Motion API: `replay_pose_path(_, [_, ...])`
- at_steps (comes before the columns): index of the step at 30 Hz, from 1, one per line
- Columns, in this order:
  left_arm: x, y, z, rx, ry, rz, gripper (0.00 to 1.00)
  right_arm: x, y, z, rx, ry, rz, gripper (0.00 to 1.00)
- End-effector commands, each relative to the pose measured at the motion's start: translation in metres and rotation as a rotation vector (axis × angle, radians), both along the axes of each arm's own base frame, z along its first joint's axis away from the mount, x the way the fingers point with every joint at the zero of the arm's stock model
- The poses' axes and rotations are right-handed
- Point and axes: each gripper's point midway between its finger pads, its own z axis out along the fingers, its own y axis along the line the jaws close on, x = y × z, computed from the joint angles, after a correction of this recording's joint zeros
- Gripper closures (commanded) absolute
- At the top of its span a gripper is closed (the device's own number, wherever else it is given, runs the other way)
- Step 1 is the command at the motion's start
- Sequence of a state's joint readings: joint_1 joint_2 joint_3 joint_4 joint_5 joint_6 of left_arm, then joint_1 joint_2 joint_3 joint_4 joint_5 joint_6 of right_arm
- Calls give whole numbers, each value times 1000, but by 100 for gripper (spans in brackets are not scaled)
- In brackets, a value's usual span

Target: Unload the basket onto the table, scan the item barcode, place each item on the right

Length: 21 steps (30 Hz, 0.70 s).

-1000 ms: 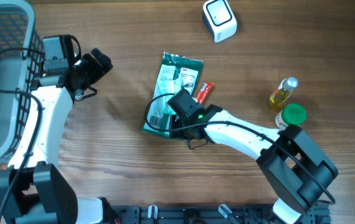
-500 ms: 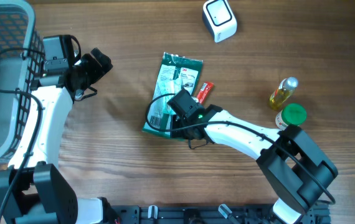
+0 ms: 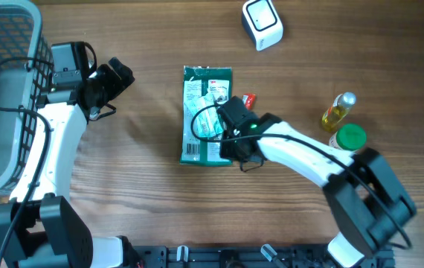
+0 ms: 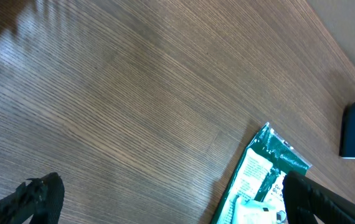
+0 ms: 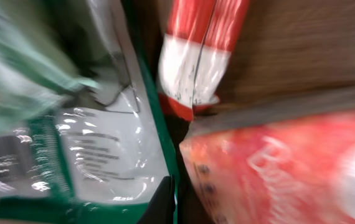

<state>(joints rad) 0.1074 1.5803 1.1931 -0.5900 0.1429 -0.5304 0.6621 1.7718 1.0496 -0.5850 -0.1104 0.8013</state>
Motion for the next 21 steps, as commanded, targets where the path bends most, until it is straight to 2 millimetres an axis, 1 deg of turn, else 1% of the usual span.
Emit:
replay_pose_path(1, [2, 2, 1, 0, -3, 12, 0, 23, -13, 51, -5, -159, -14, 96])
replay_pose_path(2, [2, 2, 1, 0, -3, 12, 0, 24, -21, 54, -29, -168, -32, 96])
replay_pose_path(3, [2, 2, 1, 0, -3, 12, 0, 24, -25, 53, -37, -163, -40, 96])
replay_pose_path(8, [2, 2, 1, 0, -3, 12, 0, 16, -33, 41, -38, -110, -142, 95])
replay_pose_path(10, [2, 2, 1, 0, -3, 12, 0, 12, -36, 35, -40, -91, -175, 88])
replay_pose_path(12, [2, 2, 1, 0, -3, 12, 0, 9, -38, 30, -42, -77, -199, 87])
replay_pose_path(13, [2, 2, 1, 0, -3, 12, 0, 6, -40, 27, -44, -67, -219, 83])
replay_pose_path(15, [2, 2, 1, 0, -3, 12, 0, 6, -40, 22, -39, -70, -219, 83])
replay_pose_path(18, [2, 2, 1, 0, -3, 12, 0, 4, -41, 16, -30, -68, -249, 76])
replay_pose_path(21, [2, 2, 1, 0, -3, 12, 0, 2, -42, 14, -24, -52, -284, 75])
